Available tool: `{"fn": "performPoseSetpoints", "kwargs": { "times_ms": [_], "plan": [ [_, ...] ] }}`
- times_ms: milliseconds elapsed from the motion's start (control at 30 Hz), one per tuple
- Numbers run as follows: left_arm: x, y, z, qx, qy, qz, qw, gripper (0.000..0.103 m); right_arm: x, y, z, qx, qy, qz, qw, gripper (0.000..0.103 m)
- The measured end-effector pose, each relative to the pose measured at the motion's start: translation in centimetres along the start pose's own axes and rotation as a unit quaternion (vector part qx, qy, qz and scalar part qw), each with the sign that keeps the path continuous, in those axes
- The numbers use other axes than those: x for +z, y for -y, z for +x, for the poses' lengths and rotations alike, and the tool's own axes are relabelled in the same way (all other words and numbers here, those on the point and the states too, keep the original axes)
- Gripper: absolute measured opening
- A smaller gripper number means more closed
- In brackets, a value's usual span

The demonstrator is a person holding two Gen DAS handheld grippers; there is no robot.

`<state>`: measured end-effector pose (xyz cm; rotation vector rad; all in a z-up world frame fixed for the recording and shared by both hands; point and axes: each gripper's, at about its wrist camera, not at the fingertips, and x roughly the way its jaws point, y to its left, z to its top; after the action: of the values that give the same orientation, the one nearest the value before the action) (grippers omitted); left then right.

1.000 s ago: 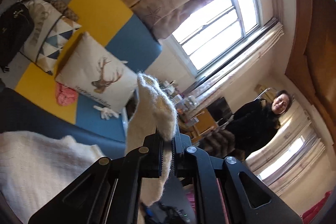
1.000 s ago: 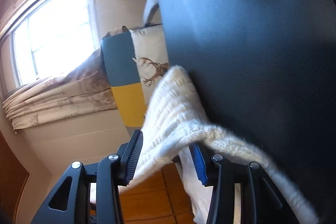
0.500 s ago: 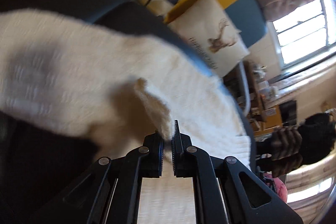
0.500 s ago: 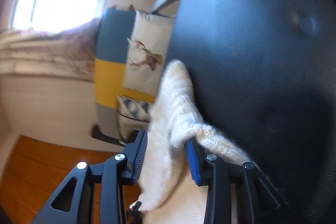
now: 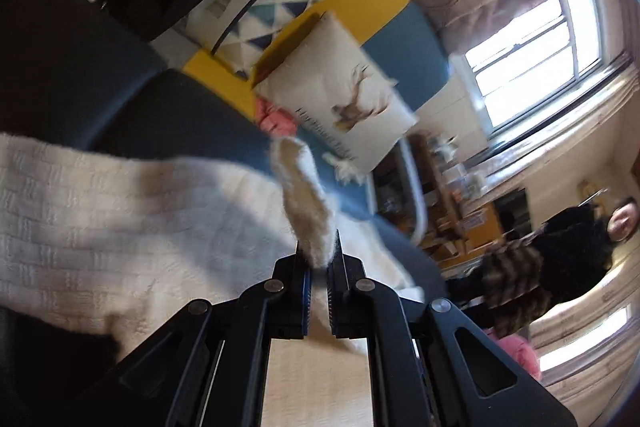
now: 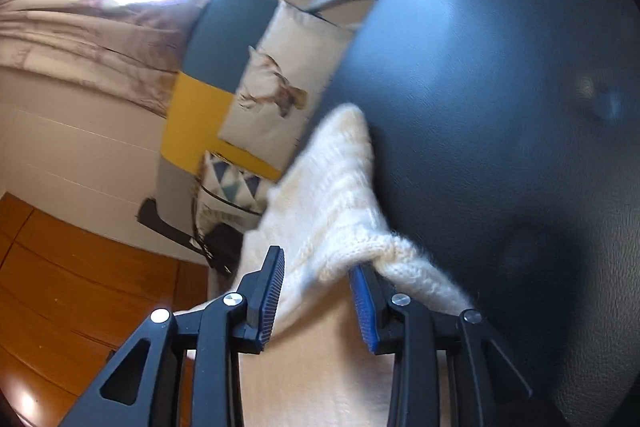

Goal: Fold clothes

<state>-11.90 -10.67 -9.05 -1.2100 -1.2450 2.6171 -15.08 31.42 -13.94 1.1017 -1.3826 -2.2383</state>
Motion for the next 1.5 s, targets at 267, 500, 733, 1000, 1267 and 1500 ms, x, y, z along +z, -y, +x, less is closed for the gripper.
{"fn": "performPoseSetpoints", "kwargs": {
  "times_ms": [267,500,733,1000,1267,1500],
  "plan": [
    [-2.9,-5.5,1.7,0.04,-0.026,-0.067,0.9966,0.006,-0.1,0.8,0.4,0.007,0.003,0.008,1.0,0.033],
    [-3.9,-4.8,2.0,0.055,-0.038,-0.053,0.9964,0.006,0.9,-0.9,0.4,-0.079,0.012,-0.082,0.993,0.019],
    [-3.5,-4.8,2.5,0.068,-0.046,-0.053,0.9952,0.008,-1.4,-3.5,2.2,-0.234,0.007,-0.254,0.938,0.011],
    [-3.1,-4.6,2.3,0.058,-0.072,-0.063,0.9938,0.024,0.9,1.0,-1.3,-0.067,-0.001,-0.052,0.996,0.027],
    [-2.9,-6.4,1.6,0.001,-0.088,-0.121,0.9887,0.028,0.7,-3.9,-2.5,-0.066,-0.034,-0.14,0.987,0.029],
    [-2.5,-4.9,1.6,0.028,-0.063,-0.087,0.9939,0.011,-2.0,-7.8,5.7,-0.247,-0.118,-0.349,0.896,0.029]
  ]
}}
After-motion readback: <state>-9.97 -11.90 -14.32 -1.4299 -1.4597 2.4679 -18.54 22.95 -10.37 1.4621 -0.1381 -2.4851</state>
